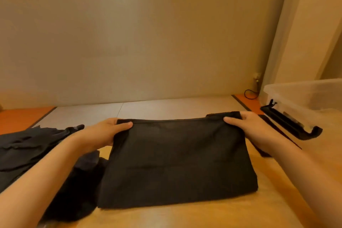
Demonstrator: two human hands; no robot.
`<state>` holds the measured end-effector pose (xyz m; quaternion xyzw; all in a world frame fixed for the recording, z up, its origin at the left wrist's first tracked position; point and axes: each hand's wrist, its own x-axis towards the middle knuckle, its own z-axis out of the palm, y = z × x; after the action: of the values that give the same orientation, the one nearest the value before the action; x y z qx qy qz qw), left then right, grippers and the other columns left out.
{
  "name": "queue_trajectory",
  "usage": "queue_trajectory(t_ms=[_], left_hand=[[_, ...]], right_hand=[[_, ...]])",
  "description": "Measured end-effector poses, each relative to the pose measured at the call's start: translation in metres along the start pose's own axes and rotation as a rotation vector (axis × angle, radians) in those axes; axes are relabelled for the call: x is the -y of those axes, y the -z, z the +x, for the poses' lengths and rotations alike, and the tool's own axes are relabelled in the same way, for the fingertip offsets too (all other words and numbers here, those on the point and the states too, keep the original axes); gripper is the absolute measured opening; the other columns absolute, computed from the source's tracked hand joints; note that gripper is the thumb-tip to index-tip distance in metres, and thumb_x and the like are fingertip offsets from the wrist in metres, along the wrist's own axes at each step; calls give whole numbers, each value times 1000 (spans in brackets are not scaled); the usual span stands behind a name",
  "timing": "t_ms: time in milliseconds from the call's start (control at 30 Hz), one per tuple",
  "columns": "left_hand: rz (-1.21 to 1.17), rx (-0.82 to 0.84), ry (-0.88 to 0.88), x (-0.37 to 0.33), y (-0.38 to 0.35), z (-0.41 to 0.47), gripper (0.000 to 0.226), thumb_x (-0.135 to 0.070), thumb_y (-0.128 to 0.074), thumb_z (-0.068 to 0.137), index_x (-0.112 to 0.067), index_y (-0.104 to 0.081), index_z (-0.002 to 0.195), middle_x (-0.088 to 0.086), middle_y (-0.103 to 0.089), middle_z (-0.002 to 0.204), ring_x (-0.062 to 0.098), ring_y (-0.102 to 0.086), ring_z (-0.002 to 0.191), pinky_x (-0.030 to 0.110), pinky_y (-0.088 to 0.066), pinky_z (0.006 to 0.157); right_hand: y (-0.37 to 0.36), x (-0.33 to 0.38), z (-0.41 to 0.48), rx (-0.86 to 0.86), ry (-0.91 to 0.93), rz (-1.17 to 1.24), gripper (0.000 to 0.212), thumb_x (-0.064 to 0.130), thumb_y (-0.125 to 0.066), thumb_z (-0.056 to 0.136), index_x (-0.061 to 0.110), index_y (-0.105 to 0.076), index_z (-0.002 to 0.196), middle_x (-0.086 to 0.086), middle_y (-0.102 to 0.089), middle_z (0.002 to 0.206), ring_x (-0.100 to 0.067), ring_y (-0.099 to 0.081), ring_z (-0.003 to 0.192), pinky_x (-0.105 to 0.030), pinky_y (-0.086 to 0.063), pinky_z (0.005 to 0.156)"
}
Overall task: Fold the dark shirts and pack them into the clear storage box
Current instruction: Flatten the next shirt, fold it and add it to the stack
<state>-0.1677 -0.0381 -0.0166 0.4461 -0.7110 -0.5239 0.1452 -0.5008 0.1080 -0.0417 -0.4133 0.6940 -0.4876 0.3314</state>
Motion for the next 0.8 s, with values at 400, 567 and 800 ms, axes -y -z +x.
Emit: queue_trajectory(t_ms=[400,567,800], left_hand=[[143,-156,163,52,-3,92,19,-29,-54,97,-16,-67,91,-1,-71,80,6,-65,70,16,-43,53],[314,-255,110,55,1,92,14,-27,-57,95,-19,-68,91,0,-68,88,11,-61,80,21,-41,60],[505,-379,12,60,8,98,3,-20,-69,87,-20,-67,85,0,-63,88,18,-59,83,24,-41,61]], right_hand=[[-27,-51,100,-109,-98,-454,11,28,-63,91,20,-58,97,5,-55,80,-7,-52,72,-22,-41,59],[-31,-55,97,-175,-55,-501,20,28,-63,92,12,-64,103,-3,-62,83,-12,-57,74,-22,-39,57],[-35,-54,95,-288,73,-702,23,33,-62,91,19,-64,109,4,-59,93,-18,-57,93,-38,-50,80]])
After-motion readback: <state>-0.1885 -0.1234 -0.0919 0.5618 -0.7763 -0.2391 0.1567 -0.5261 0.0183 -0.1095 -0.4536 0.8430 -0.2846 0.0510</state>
